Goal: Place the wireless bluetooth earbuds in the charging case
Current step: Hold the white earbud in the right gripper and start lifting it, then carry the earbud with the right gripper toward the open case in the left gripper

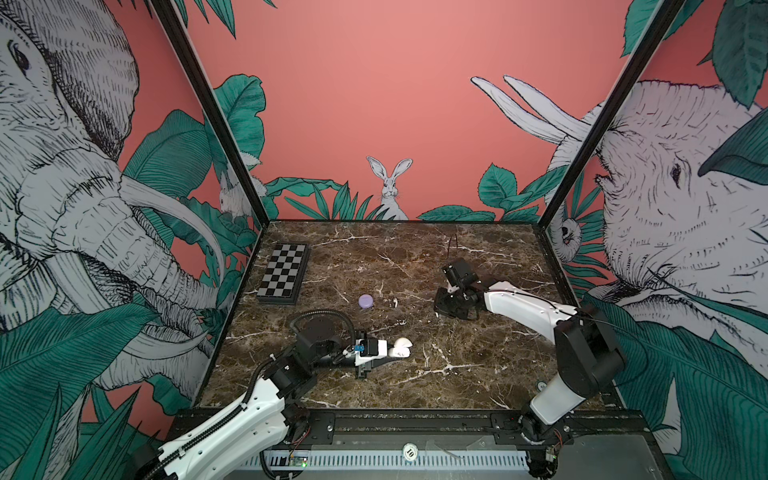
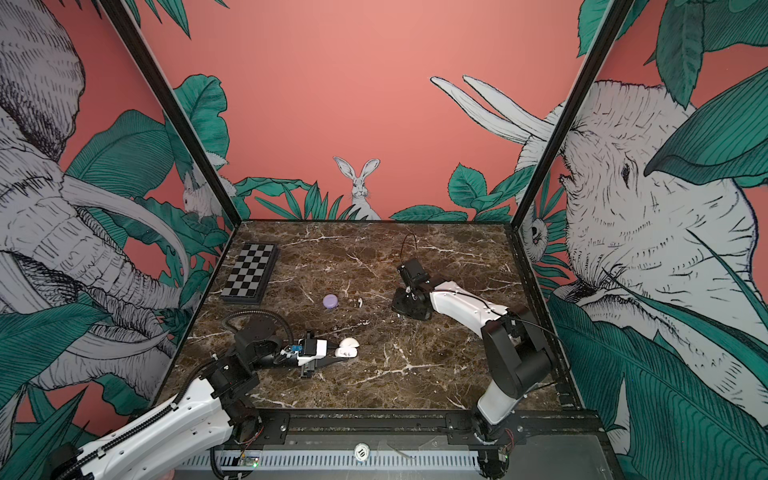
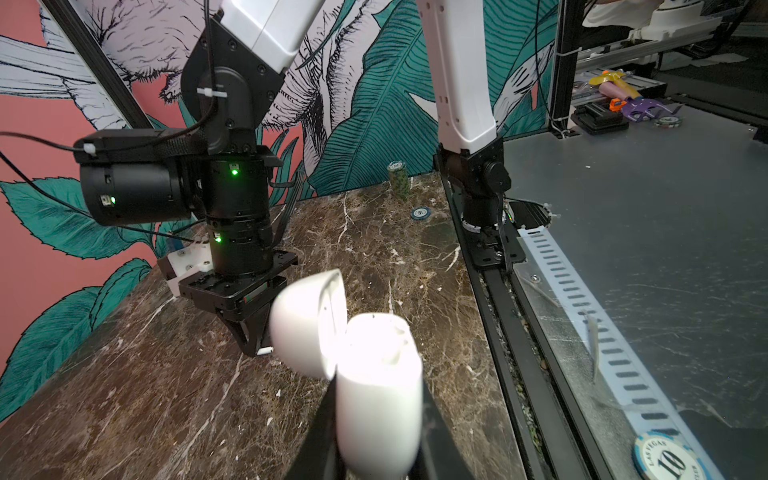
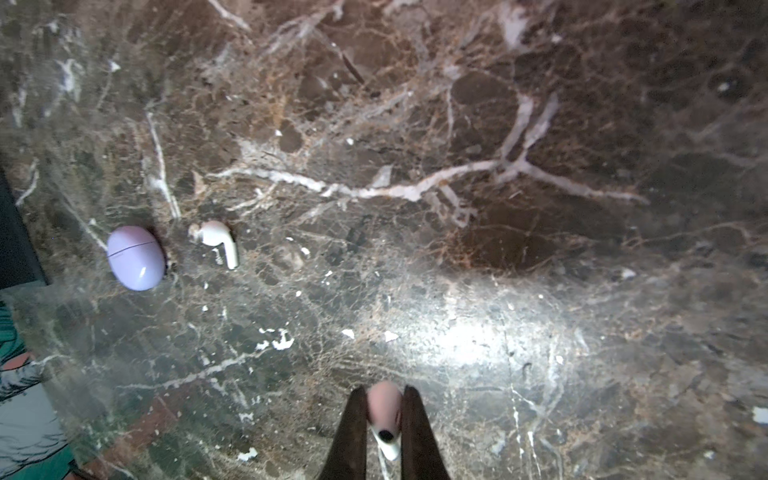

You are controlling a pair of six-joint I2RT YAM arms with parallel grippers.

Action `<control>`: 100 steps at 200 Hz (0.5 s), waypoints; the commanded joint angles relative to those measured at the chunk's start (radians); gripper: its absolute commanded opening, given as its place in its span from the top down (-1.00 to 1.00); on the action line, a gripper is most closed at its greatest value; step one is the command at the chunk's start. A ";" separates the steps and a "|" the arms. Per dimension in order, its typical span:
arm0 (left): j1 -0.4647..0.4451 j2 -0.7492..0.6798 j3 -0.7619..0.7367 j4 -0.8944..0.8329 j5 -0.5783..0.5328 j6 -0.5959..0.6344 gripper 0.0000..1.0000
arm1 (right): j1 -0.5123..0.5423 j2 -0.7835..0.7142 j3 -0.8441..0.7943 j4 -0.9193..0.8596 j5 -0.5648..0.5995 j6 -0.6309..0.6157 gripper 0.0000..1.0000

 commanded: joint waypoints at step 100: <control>-0.004 0.046 0.023 0.164 -0.023 -0.143 1.00 | 0.024 -0.221 -0.077 0.114 -0.067 -0.075 1.00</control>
